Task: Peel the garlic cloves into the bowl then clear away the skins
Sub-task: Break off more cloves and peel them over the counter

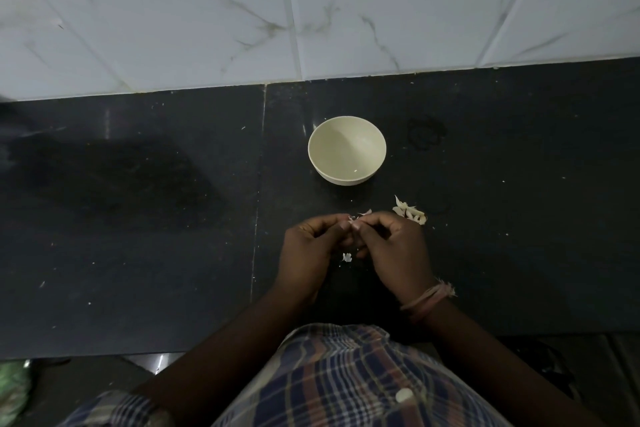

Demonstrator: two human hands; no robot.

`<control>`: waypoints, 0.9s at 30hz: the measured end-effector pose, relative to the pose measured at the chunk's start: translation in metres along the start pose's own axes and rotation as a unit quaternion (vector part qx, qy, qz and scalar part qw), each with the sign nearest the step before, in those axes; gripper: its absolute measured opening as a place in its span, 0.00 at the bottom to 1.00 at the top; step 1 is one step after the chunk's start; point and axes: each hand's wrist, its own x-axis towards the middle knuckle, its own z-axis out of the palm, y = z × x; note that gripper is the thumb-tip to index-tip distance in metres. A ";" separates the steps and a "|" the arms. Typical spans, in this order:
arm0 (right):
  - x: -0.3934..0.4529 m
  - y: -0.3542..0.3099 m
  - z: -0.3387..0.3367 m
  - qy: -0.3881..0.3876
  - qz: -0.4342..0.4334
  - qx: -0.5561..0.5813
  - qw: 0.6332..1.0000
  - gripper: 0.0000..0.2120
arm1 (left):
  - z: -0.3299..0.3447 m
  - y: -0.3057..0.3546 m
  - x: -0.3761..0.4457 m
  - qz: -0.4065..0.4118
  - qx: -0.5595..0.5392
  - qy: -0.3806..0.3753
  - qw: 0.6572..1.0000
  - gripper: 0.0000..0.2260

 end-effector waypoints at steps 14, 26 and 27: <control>0.000 -0.007 0.001 -0.003 0.114 0.183 0.976 0.07 | 0.007 0.008 -0.003 -0.057 -0.131 -0.025 0.989 0.09; 0.004 -0.015 -0.005 -0.064 0.247 0.282 0.925 0.06 | -0.002 0.012 0.002 -0.010 0.023 -0.036 0.999 0.10; 0.004 -0.015 -0.004 -0.063 0.249 0.286 0.923 0.06 | -0.001 0.012 0.003 -0.021 0.002 -0.035 0.999 0.10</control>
